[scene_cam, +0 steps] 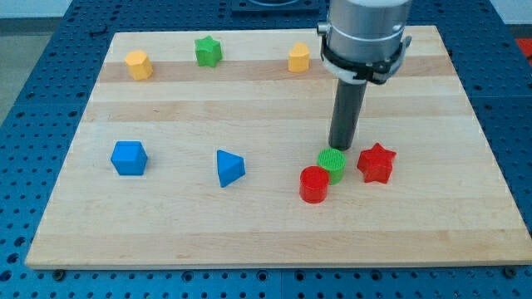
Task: Push the red circle slightly up
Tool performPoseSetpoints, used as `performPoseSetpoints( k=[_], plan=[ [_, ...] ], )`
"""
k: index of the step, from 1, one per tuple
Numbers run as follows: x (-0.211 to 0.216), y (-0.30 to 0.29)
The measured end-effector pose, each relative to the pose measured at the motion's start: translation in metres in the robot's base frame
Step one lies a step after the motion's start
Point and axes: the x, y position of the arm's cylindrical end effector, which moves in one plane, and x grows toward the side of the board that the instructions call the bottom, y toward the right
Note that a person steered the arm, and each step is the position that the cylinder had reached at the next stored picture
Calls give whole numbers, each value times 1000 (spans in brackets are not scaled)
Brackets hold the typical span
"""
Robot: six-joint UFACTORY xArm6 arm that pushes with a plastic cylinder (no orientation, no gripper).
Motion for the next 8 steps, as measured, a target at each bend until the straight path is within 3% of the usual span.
performPoseSetpoints(
  k=[3, 5, 6, 8],
  plan=[
    [-1, 100],
    [53, 159],
    [92, 146],
    [117, 57]
  ],
)
